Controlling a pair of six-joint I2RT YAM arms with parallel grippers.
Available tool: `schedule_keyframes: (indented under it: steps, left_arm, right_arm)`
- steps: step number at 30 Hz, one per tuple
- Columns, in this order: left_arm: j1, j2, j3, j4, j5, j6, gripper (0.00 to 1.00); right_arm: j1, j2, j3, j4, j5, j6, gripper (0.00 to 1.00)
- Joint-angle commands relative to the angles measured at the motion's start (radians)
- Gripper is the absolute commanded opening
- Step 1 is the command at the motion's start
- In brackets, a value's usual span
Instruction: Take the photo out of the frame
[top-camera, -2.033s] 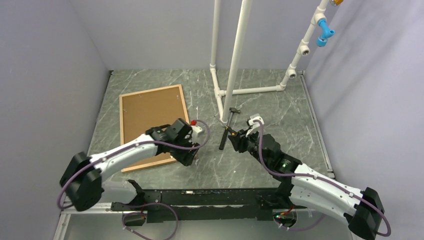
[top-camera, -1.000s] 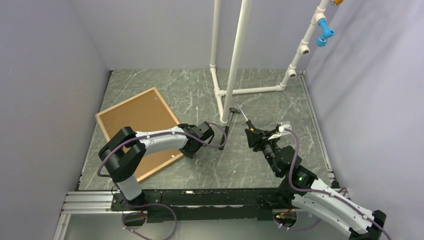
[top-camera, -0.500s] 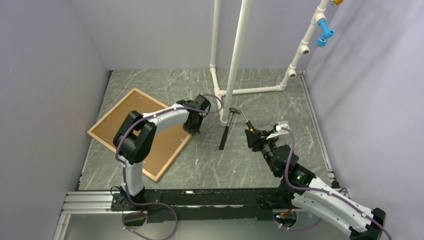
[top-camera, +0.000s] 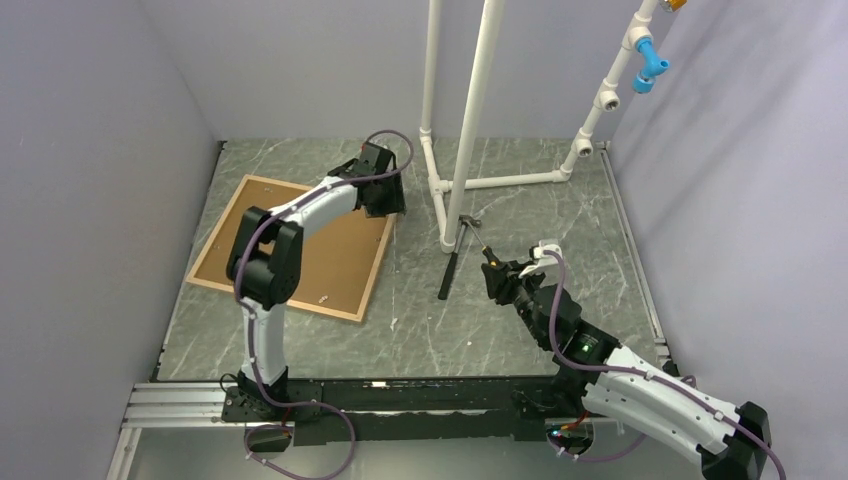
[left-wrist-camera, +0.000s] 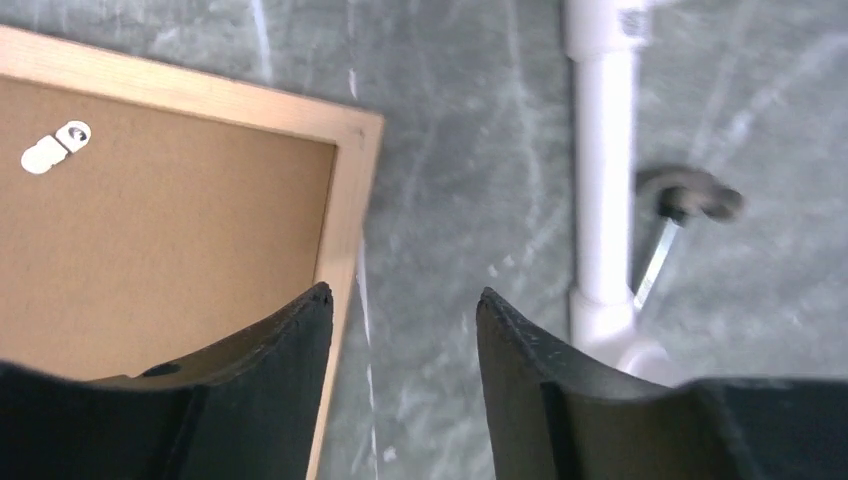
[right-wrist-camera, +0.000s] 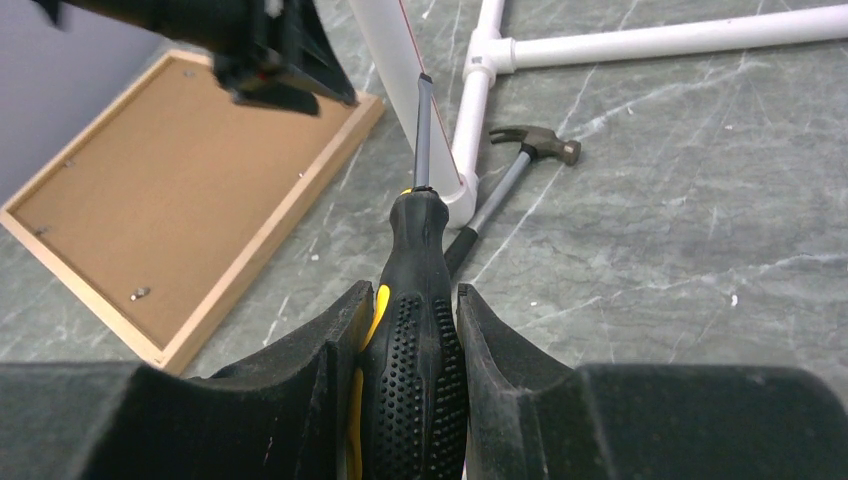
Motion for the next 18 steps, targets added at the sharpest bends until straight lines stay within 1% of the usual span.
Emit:
schedule_keyframes:
  steps: [1,3,6,7,10,13,16,18]
  left_arm:
    - [-0.012,-0.287,-0.104,0.047,0.076,0.026,0.65]
    - [-0.012,-0.413,-0.224,0.047,0.071,0.05,0.72]
    - [-0.01,-0.601,-0.414,0.002,0.014,0.052,0.75]
    - [-0.008,-0.664,-0.471,-0.025,-0.031,0.038,0.76]
    - [0.024,-0.88,-0.652,-0.1,-0.155,-0.052,0.8]
    - [0.093,-1.067,-0.82,-0.153,-0.206,-0.17,0.9]
    - [0.157,-1.223,-0.919,-0.235,-0.283,-0.307,0.99]
    - [0.203,-1.302,-0.957,-0.292,-0.326,-0.362,0.99]
  right_arm:
    - [0.002,0.039,0.044,0.064,-0.025,-0.015,0.0]
    - [0.002,0.044,0.044,0.071,-0.039,-0.022,0.0]
    - [0.002,0.041,0.037,0.078,-0.046,-0.026,0.0]
    - [0.002,0.041,0.035,0.08,-0.045,-0.027,0.0]
    - [0.003,0.052,0.033,0.087,-0.043,-0.027,0.0]
    - [0.004,0.072,0.04,0.092,-0.043,-0.029,0.0]
    - [0.003,0.086,0.043,0.096,-0.045,-0.029,0.0]
    - [0.002,0.09,0.043,0.096,-0.046,-0.03,0.0]
